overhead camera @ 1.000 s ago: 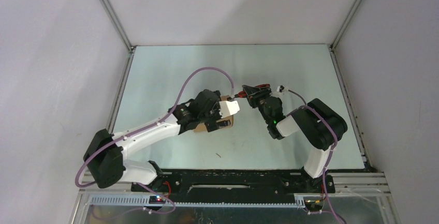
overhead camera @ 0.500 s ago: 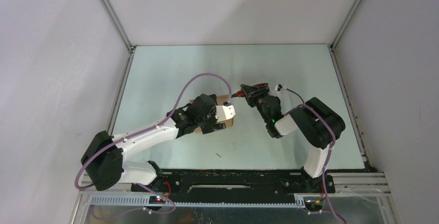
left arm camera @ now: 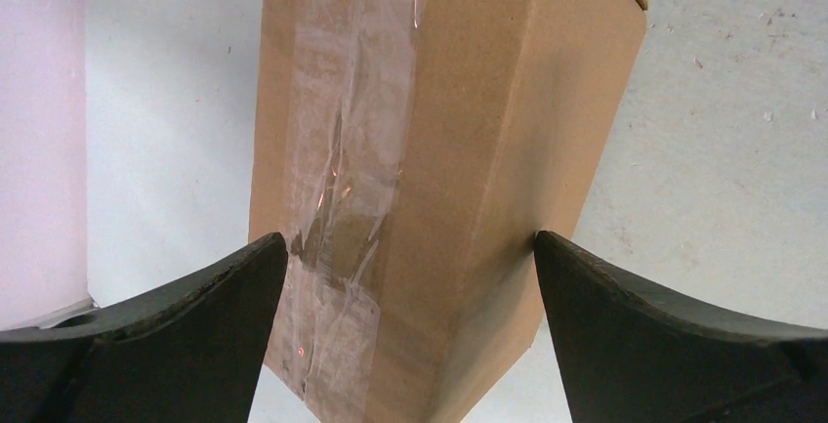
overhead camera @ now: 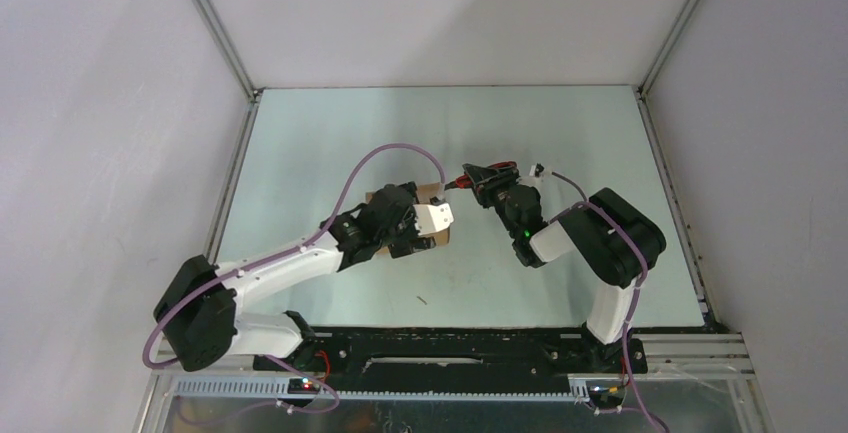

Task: Unpack the express box
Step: Cut the express box at the center of the board.

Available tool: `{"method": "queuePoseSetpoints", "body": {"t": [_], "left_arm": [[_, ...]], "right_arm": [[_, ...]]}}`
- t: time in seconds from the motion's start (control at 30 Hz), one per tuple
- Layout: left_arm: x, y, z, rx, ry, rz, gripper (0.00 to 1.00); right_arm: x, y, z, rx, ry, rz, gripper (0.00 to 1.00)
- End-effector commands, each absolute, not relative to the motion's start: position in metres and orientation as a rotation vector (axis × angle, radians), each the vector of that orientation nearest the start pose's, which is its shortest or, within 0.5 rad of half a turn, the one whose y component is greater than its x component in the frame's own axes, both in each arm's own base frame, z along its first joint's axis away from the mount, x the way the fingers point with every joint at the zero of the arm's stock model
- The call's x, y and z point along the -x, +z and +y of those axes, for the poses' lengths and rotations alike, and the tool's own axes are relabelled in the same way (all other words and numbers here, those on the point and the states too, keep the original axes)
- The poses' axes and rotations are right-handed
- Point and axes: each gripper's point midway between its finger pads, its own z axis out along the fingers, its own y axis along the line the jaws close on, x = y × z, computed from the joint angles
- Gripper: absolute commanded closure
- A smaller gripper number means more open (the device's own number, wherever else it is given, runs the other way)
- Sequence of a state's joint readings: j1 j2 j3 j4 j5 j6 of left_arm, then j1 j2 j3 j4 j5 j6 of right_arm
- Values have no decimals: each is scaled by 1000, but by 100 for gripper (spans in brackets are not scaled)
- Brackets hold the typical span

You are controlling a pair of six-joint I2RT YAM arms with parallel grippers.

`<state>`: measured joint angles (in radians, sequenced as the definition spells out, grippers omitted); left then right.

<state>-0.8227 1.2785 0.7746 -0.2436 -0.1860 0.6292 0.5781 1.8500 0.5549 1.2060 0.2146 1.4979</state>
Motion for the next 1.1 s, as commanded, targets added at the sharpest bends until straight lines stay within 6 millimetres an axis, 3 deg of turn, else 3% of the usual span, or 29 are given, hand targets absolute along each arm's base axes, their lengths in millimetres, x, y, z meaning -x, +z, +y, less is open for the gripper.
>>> {"method": "queuePoseSetpoints", "body": {"t": [0.0, 0.27, 0.73, 1.07], "left_arm": [[-278, 127, -214, -1404, 129, 1727, 0], [-278, 127, -216, -1401, 124, 1722, 0], [-279, 128, -221, -1399, 125, 1710, 0], [-280, 127, -223, -1403, 124, 1703, 0]], "right_arm": [[-403, 134, 256, -1005, 1376, 1502, 100], [-406, 131, 249, -1031, 1368, 1481, 100], [-404, 146, 254, -1015, 1422, 1452, 100], [-405, 141, 258, -1015, 1431, 1471, 100]]}}
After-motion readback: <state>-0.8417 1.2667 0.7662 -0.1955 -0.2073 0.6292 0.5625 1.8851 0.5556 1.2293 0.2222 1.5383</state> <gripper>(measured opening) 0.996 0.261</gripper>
